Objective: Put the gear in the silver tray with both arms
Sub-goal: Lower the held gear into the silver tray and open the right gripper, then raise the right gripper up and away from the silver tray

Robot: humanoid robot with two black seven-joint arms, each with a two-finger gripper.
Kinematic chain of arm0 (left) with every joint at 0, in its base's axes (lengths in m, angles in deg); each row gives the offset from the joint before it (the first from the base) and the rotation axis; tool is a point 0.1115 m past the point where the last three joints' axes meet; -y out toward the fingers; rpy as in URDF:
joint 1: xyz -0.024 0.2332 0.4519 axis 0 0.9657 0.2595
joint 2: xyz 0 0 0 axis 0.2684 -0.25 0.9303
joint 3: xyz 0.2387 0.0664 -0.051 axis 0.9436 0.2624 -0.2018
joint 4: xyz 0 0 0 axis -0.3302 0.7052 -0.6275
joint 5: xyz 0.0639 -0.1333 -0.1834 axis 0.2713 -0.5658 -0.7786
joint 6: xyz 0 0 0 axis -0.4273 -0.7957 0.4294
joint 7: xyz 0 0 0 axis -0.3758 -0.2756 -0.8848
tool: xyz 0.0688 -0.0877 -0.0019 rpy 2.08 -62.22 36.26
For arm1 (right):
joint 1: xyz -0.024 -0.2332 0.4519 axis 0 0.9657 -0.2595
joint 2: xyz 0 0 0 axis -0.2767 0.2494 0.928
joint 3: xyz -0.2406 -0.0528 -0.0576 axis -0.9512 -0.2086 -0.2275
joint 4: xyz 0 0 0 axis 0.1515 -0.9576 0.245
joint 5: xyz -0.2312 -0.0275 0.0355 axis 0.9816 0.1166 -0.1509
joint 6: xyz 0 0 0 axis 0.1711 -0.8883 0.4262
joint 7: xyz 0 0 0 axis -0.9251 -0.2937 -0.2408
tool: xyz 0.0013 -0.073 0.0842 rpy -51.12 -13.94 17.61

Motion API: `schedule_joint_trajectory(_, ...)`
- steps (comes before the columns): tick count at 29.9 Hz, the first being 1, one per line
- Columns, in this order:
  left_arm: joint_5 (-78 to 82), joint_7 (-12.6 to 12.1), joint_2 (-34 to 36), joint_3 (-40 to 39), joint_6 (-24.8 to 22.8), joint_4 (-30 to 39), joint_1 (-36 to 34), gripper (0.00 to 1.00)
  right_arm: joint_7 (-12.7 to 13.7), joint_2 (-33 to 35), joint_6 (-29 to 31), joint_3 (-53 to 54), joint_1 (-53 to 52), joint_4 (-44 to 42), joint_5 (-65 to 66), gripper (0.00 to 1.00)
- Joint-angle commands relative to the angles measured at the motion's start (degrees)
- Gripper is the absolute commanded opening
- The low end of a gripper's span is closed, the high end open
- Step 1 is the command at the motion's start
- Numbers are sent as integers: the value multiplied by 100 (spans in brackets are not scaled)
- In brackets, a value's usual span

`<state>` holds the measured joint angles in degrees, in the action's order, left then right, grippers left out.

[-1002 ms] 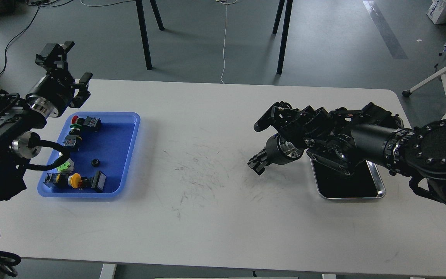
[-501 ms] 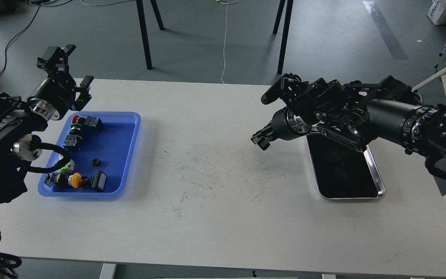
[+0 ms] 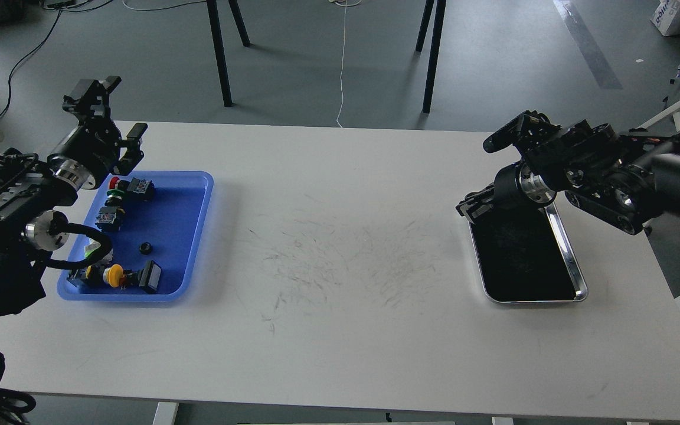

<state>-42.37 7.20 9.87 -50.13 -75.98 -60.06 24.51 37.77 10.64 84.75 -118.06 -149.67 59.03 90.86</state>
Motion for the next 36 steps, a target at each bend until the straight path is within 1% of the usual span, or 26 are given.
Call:
schedule_joint_trajectory(1, 0, 0, -10, 0, 0, -1, 0, 99, 0, 243, -29, 0, 85, -2, 4, 1)
schedule_joint_trajectory(6, 0, 0, -11, 0, 0, -1, 18, 99, 0, 525, -55, 0, 235, -46, 13, 1)
schedule_joint_trajectory(11, 0, 0, -10, 0, 0, -1, 44, 99, 0, 560, -169, 0, 568, -476, 4, 1)
schedule_joint_trajectory(14, 0, 0, -10, 0, 0, -1, 44, 99, -9, 552, -239, 9, 709, -679, -13, 1)
schedule_joint_trajectory(28, 0, 0, 51, 0, 0, -1, 44, 99, -8, 297, -336, 62, 753, -697, -31, 2)
schedule_joint_trajectory(29, 0, 0, 51, 0, 0, -1, 44, 99, -9, 297, -336, 62, 762, -697, -31, 4)
schedule_joint_trajectory(30, 0, 0, 51, 0, 0, -1, 44, 99, -9, 297, -336, 62, 762, -697, -31, 8)
schedule_joint_trajectory(31, 0, 0, 51, 0, 0, -1, 44, 99, 0, 297, -336, 62, 771, -706, -31, 17)
schedule_joint_trajectory(33, 0, 0, 51, 0, 0, -1, 44, 99, 0, 305, -345, 70, 762, -697, -31, 42)
schedule_joint_trajectory(36, 0, 0, 42, 0, 0, -1, 44, 99, 0, 314, -345, 71, 762, -705, -40, 56)
